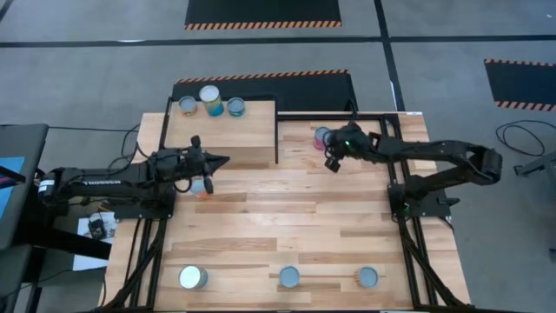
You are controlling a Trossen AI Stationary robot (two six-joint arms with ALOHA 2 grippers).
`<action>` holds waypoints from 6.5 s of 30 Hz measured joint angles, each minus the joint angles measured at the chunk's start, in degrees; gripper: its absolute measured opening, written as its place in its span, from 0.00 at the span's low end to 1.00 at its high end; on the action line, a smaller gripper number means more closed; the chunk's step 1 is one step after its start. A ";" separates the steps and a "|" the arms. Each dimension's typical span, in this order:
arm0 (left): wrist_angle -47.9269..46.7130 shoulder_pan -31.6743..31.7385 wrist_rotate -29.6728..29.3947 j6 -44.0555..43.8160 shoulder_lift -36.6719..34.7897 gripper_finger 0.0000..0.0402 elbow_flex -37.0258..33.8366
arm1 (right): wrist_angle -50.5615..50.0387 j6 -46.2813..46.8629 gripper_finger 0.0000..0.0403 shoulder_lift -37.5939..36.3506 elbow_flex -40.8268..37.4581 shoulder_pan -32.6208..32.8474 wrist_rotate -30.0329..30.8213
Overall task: Pick and place cans onto a shelf
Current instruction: Put the canned chicken soup on the shelf, then move the canned black beans to the center of the table
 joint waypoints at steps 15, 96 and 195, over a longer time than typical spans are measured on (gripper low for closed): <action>-0.18 -0.85 -0.22 0.00 -0.33 0.00 -0.63 | -1.49 -7.73 0.51 16.92 10.46 -2.80 -0.12; -0.13 -0.87 -2.91 -2.78 1.46 0.00 -0.58 | -39.92 -22.19 0.05 55.73 95.52 -3.02 -20.75; 26.01 -13.83 -1.10 -2.95 31.73 0.00 -0.62 | -25.74 78.05 0.50 4.49 6.28 80.52 -9.09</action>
